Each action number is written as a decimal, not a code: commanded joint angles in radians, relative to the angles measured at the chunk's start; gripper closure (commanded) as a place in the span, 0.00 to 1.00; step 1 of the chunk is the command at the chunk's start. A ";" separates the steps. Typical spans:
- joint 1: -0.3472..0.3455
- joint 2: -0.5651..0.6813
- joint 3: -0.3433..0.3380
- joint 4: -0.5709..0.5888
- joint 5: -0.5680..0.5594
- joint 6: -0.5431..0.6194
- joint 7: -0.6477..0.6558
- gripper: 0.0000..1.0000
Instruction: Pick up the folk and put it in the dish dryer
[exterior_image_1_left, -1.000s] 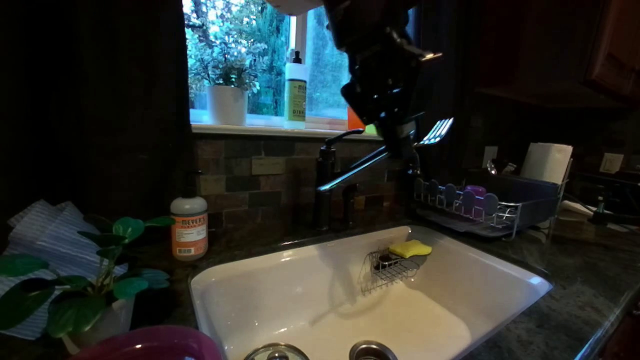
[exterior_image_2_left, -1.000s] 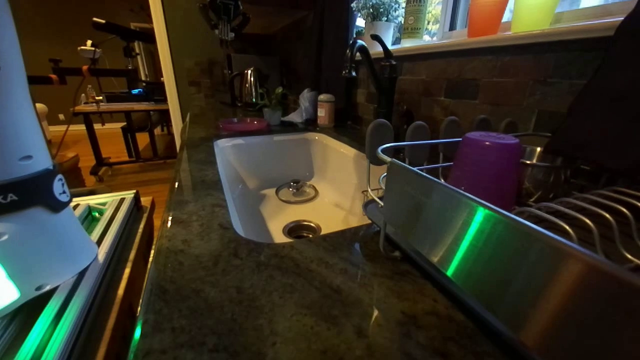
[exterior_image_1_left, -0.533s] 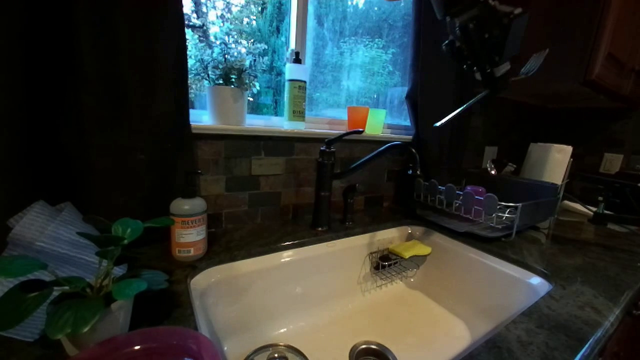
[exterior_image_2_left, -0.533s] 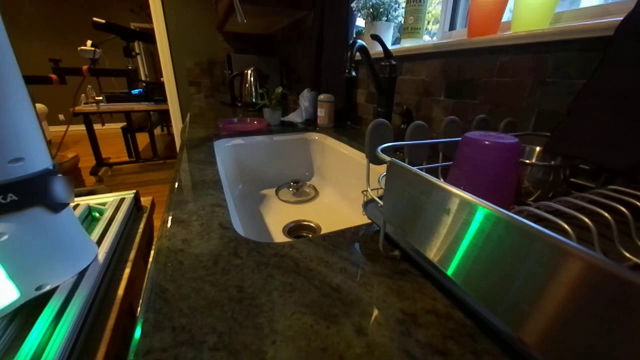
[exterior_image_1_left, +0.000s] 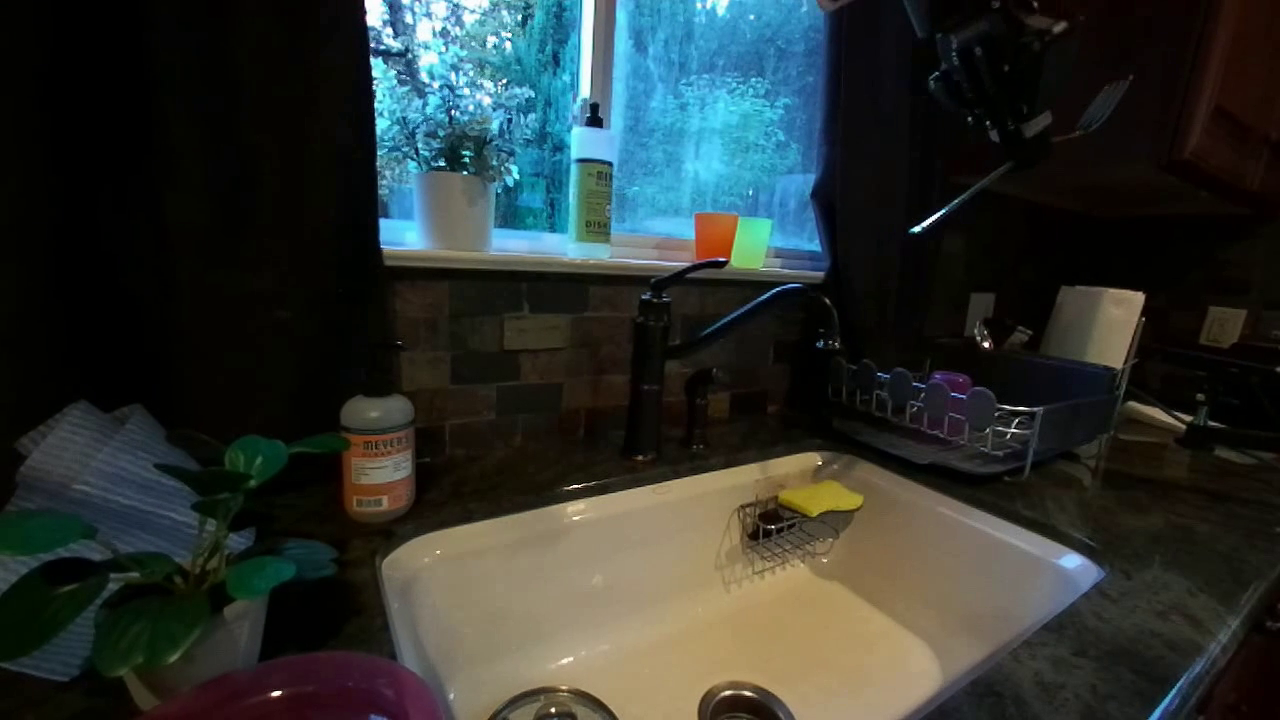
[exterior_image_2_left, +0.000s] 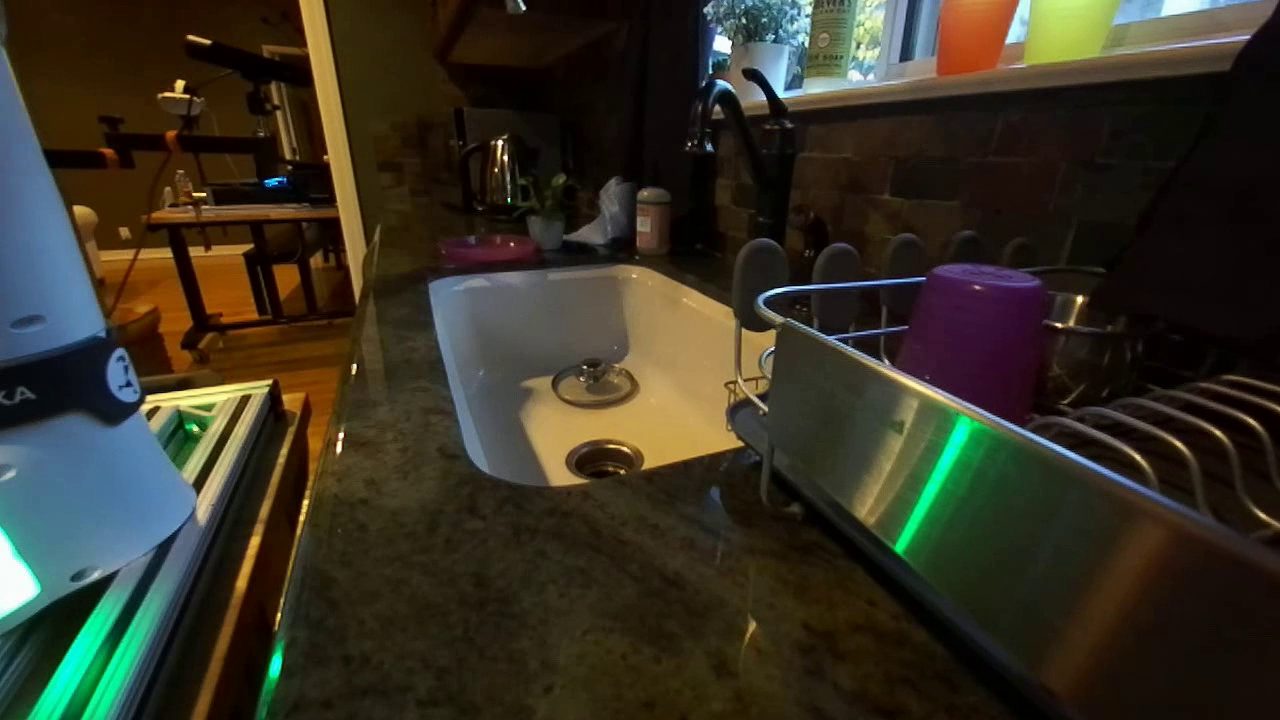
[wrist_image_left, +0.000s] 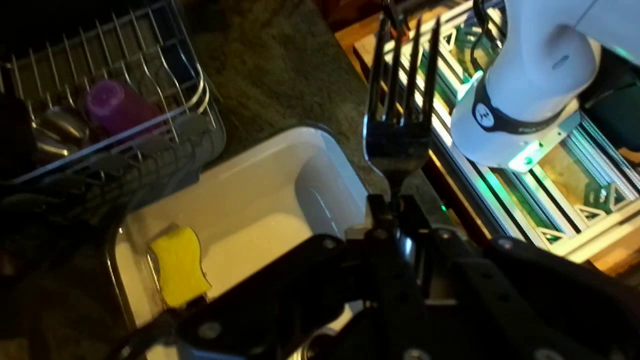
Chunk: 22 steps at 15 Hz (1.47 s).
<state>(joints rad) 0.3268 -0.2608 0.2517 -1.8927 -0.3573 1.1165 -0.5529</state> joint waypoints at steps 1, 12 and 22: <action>-0.062 -0.035 -0.085 -0.047 -0.170 -0.095 -0.112 0.98; -0.173 -0.027 -0.229 -0.056 -0.488 -0.145 -0.213 0.98; -0.360 0.046 -0.509 -0.083 -0.671 0.525 -0.727 0.98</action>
<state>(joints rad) 0.0247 -0.2651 -0.2108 -1.9864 -0.9963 1.5134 -1.1626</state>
